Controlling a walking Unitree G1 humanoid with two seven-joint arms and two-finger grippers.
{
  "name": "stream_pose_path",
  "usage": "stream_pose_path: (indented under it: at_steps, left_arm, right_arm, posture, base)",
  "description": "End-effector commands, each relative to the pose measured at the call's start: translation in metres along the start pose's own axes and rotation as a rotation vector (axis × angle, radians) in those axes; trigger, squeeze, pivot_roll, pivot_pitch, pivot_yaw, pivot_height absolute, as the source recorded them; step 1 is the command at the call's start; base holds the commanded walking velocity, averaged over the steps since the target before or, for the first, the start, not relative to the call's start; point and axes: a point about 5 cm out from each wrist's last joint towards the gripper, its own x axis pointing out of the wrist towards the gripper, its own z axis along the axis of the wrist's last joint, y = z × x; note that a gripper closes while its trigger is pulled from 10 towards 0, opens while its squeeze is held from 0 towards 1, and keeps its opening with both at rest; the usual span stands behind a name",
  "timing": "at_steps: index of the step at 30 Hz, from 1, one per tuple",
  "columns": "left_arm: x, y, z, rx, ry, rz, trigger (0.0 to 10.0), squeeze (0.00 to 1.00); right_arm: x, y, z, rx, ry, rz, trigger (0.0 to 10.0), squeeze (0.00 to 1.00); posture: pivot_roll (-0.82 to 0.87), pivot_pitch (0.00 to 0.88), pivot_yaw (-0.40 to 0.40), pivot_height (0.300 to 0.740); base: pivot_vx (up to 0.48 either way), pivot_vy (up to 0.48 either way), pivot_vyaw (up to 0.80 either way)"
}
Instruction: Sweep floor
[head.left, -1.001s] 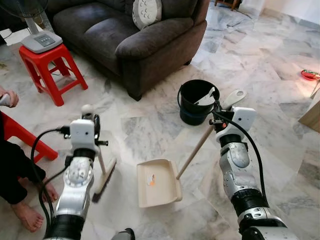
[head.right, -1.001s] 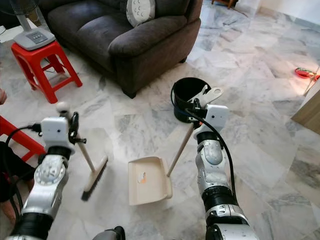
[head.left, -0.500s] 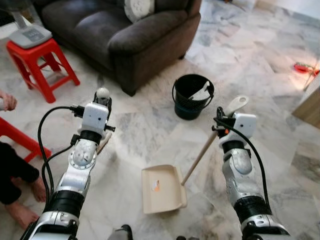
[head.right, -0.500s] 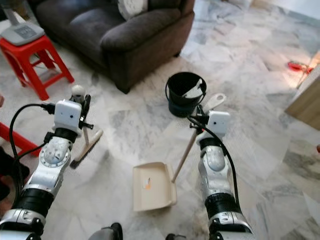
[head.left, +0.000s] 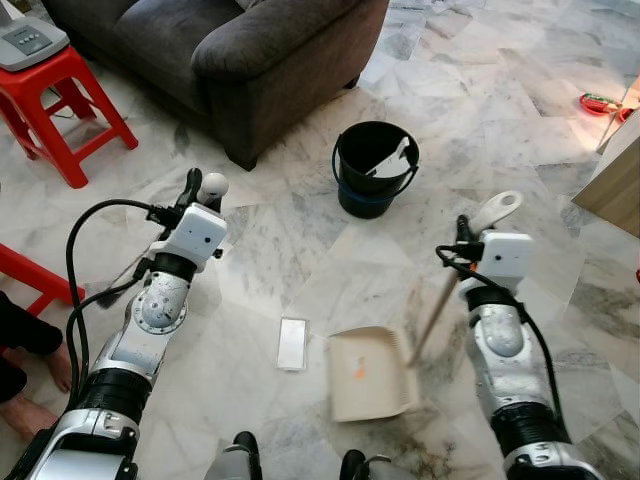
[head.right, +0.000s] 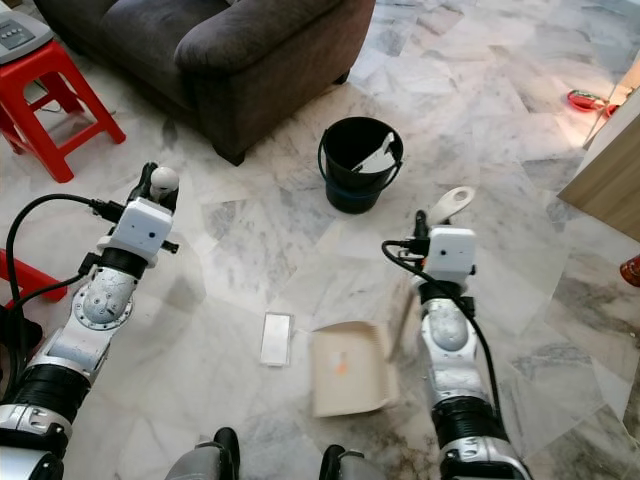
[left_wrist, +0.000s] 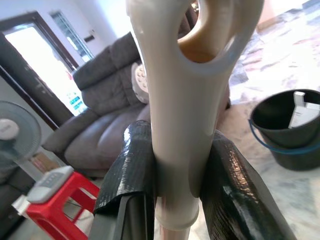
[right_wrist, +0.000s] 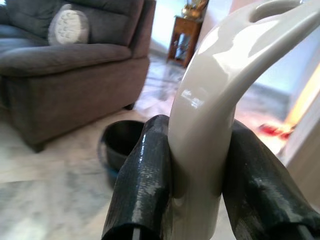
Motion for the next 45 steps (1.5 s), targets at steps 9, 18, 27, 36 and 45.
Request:
stream_pose_path:
  at_steps: [9, 18, 27, 36, 45]
  left_arm:
    - [-0.017, -0.003, 0.003, -0.122, 0.013, 0.065, 10.0, 0.00]
    - [-0.028, 0.008, 0.010, -0.201, 0.046, 0.126, 10.0, 0.00]
    - [-0.034, 0.019, 0.019, -0.202, 0.053, 0.124, 10.0, 0.00]
    - [-0.036, 0.021, 0.028, -0.216, 0.056, 0.117, 10.0, 0.00]
    - [-0.036, 0.023, 0.032, -0.210, 0.064, 0.126, 10.0, 0.00]
  right_arm:
    - [-0.009, -0.003, -0.006, -0.043, -0.031, -0.037, 10.0, 0.00]
    - [-0.028, 0.015, -0.021, 0.023, 0.001, -0.030, 10.0, 0.00]
    - [-0.034, 0.035, -0.018, 0.097, -0.033, -0.007, 10.0, 0.00]
    - [-0.034, 0.041, -0.019, 0.288, -0.002, -0.052, 10.0, 0.00]
    - [-0.037, 0.039, -0.022, 0.290, 0.005, -0.060, 10.0, 0.00]
  posture:
    - [0.08, 0.298, -0.063, 0.740]
    - [0.15, 0.380, -0.024, 0.740]
    - [0.17, 0.426, 0.002, 0.740]
    - [0.18, 0.443, 0.008, 0.740]
    - [0.18, 0.449, 0.009, 0.740]
  base:
    - [0.000, 0.000, 0.00]
    - [0.000, 0.000, 0.00]
    - [0.000, 0.000, 0.00]
    - [0.000, 0.000, 0.00]
    - [0.000, 0.000, 0.00]
